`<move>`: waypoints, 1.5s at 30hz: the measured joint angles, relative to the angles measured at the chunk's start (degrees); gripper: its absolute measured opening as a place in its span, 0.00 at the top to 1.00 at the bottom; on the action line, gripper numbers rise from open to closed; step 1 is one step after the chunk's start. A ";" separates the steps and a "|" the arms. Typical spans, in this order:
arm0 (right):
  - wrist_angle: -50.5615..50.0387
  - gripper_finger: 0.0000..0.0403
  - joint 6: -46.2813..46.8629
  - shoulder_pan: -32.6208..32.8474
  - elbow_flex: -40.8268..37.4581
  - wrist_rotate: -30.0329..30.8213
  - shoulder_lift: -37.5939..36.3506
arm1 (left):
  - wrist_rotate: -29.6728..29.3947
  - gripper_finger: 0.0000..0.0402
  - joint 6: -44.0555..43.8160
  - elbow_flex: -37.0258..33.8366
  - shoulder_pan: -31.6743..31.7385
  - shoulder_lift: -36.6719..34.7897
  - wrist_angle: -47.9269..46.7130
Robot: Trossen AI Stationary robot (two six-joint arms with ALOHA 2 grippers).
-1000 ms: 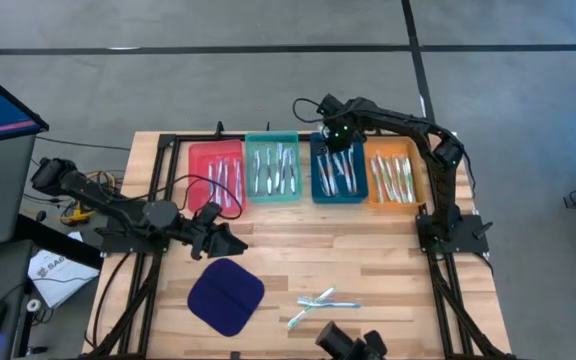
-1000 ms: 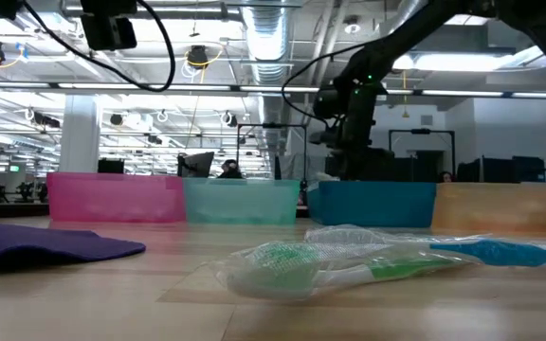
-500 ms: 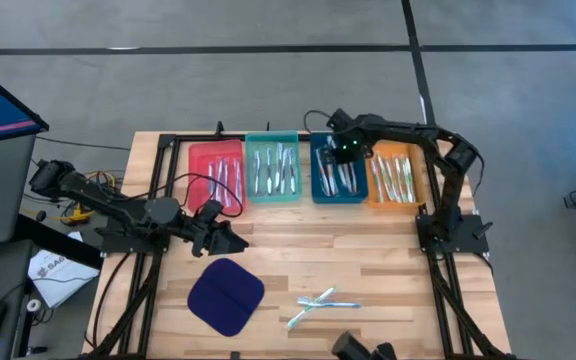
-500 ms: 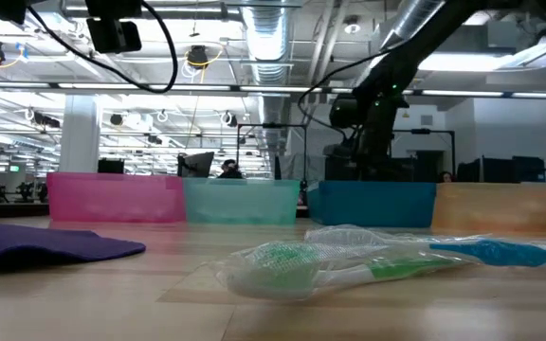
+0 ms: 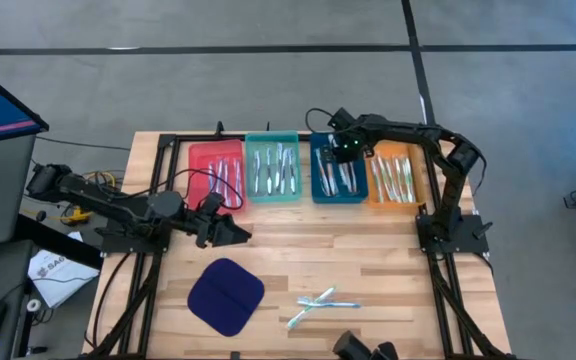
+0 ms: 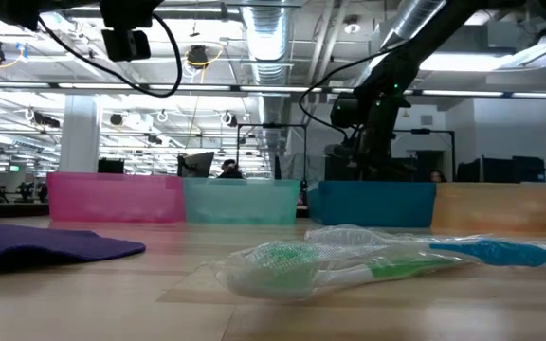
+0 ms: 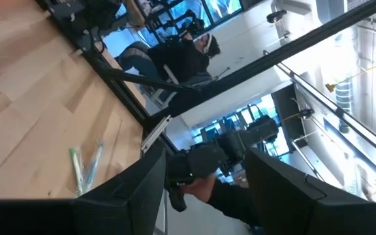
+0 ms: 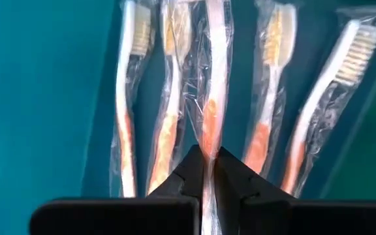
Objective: Pick & Place Toothbrushes
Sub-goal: Put the orange toothbrush into the blue bin, then put the blue toothbrush into the red bin
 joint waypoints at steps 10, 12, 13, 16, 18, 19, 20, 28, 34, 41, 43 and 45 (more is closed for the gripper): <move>-6.15 0.98 -1.79 -0.31 -0.15 -0.32 1.38 | 0.53 0.49 0.15 0.00 0.52 0.00 0.00; -4.20 0.97 -1.56 0.33 0.09 -0.34 1.55 | 0.53 0.49 0.15 0.00 0.52 0.00 0.00; -3.97 0.97 -1.37 0.63 0.09 -0.37 1.64 | 0.53 0.49 0.15 0.00 0.52 0.00 0.00; -3.33 0.97 -1.36 1.56 0.03 -0.33 1.87 | 0.53 0.49 0.15 0.00 0.52 0.00 0.00; -3.35 0.98 -1.36 1.93 0.07 -0.57 2.75 | 0.53 0.49 0.15 0.00 0.52 0.00 0.00; -3.58 0.98 -1.36 1.94 0.02 -1.08 3.30 | 0.53 0.49 0.15 0.00 0.52 0.00 -0.02; -3.78 0.98 -1.33 1.92 0.02 -1.68 3.77 | 0.53 0.49 0.15 0.00 0.52 0.00 0.00; -0.77 0.84 -1.20 2.55 0.03 -1.74 4.69 | 1.10 0.49 0.09 0.00 0.52 0.00 -0.02; 0.04 0.72 -1.72 2.39 1.54 -1.71 4.70 | 1.58 0.49 -0.02 0.00 0.52 0.00 -0.02; -0.85 0.61 -3.13 2.02 5.74 -1.65 4.70 | 1.60 0.49 -0.02 0.00 0.52 0.00 0.00; -1.79 0.59 -4.30 1.61 7.59 -1.63 4.70 | 1.60 0.49 -0.04 0.00 0.52 0.00 0.00; -3.23 0.57 -5.46 1.02 9.70 -1.63 4.70 | 1.60 0.49 -0.04 0.00 0.52 0.00 0.00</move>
